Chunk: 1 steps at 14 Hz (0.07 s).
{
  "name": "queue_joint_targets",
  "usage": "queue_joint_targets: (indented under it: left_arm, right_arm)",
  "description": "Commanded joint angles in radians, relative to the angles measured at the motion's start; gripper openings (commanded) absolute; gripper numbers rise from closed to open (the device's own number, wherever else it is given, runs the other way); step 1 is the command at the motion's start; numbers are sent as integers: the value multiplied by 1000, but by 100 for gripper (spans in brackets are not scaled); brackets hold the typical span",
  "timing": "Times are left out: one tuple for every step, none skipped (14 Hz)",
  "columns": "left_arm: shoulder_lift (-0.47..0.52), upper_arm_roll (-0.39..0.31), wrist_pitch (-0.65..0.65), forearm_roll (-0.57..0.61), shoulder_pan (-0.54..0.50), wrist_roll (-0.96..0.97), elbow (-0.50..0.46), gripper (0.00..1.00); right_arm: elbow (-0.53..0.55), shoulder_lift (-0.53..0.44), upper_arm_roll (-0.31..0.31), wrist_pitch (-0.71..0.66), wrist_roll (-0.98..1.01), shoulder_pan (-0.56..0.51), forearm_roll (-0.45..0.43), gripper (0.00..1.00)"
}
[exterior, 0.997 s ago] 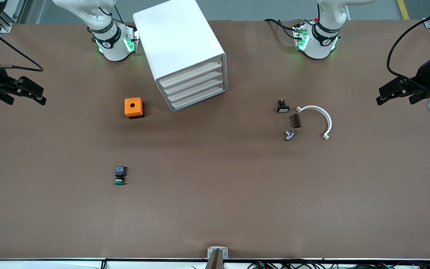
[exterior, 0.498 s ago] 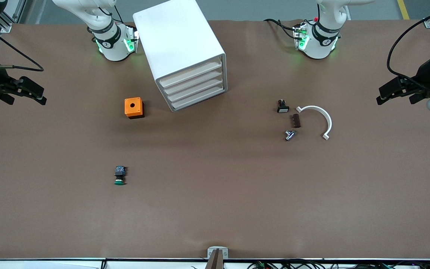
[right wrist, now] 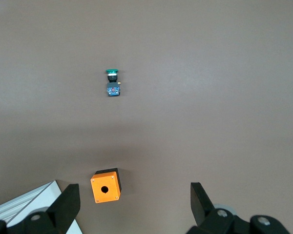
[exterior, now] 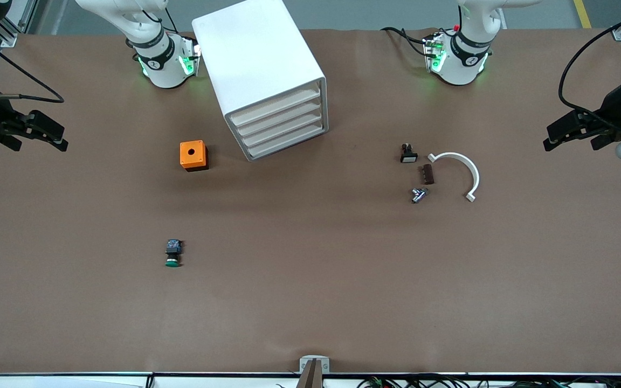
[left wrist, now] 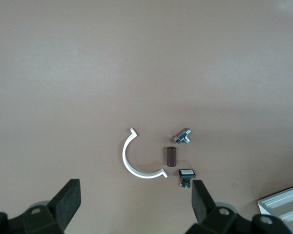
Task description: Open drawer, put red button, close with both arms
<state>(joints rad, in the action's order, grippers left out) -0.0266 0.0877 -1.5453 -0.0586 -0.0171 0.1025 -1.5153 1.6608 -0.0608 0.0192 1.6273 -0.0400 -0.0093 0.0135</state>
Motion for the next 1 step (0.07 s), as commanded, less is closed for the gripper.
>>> queue_joint_targets:
  left_arm:
    - [-3, 4, 19, 23, 0, -12, 20, 100]
  right_arm:
    - [24, -25, 5, -1, 0, -11, 11, 100]
